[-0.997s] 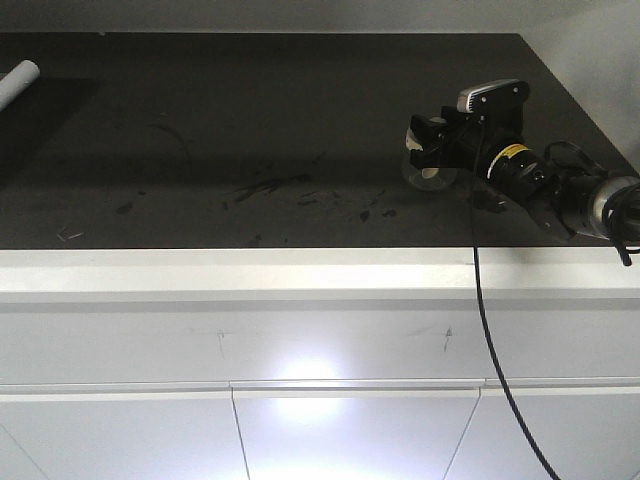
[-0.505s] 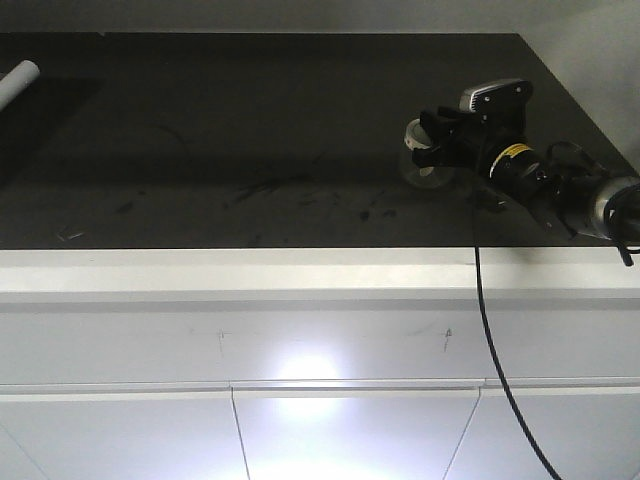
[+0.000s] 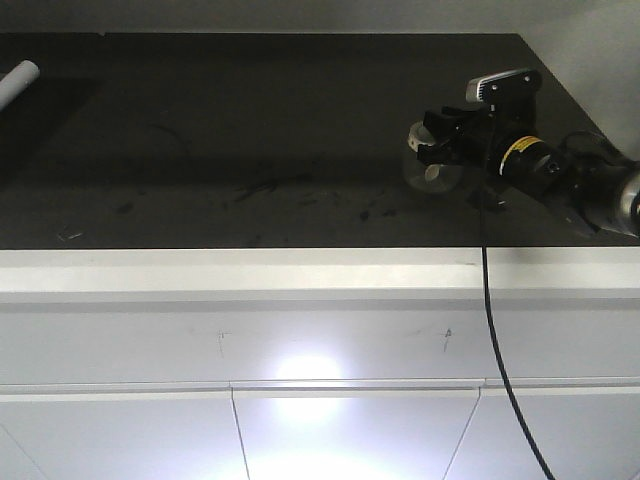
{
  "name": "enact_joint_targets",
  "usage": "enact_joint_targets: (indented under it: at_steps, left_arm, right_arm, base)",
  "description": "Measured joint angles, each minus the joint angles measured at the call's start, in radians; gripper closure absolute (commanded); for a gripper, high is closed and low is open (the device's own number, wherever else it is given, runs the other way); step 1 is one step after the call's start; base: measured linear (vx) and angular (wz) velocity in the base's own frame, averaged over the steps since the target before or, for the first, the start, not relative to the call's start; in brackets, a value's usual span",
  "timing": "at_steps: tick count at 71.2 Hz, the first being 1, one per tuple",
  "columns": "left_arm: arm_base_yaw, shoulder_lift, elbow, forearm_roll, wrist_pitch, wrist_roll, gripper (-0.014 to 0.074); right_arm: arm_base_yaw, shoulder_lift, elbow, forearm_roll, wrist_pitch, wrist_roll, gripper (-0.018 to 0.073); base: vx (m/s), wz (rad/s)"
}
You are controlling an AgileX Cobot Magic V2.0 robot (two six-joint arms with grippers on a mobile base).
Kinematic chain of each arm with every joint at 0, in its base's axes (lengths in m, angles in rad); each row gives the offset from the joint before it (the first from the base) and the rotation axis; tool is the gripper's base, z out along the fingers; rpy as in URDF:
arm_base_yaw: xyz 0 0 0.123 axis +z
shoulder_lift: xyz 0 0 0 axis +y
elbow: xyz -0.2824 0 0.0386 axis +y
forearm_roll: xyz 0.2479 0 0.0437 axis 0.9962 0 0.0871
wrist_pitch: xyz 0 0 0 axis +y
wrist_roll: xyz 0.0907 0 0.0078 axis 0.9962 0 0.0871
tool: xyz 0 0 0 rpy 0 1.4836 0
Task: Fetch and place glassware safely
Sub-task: 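Lower the open right gripper around the cream jar lid, then close the right gripper on the lid and lift the jar out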
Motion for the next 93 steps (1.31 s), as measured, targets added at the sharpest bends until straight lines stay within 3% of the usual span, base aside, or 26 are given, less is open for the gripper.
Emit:
enact_joint_targets:
  at_steps: [43, 63, 93]
  left_arm:
    - [0.0, 0.0, 0.0, 0.0, 0.0, 0.0, 0.0603]
    - [0.0, 0.0, 0.0, 0.0, 0.0, 0.0, 0.0603]
    - [0.0, 0.0, 0.0, 0.0, 0.0, 0.0, 0.0603]
  right_arm:
    - [0.023, -0.726, 0.572, -0.004, 0.019, -0.006, 0.0561]
    - [0.249, -0.91, 0.659, -0.005, 0.122, -0.01, 0.0561]
    - [0.567, -0.961, 0.662, -0.005, 0.172, 0.004, 0.0561]
  base:
    - [0.0, 0.0]
    - [0.0, 0.0]
    - [0.0, 0.0]
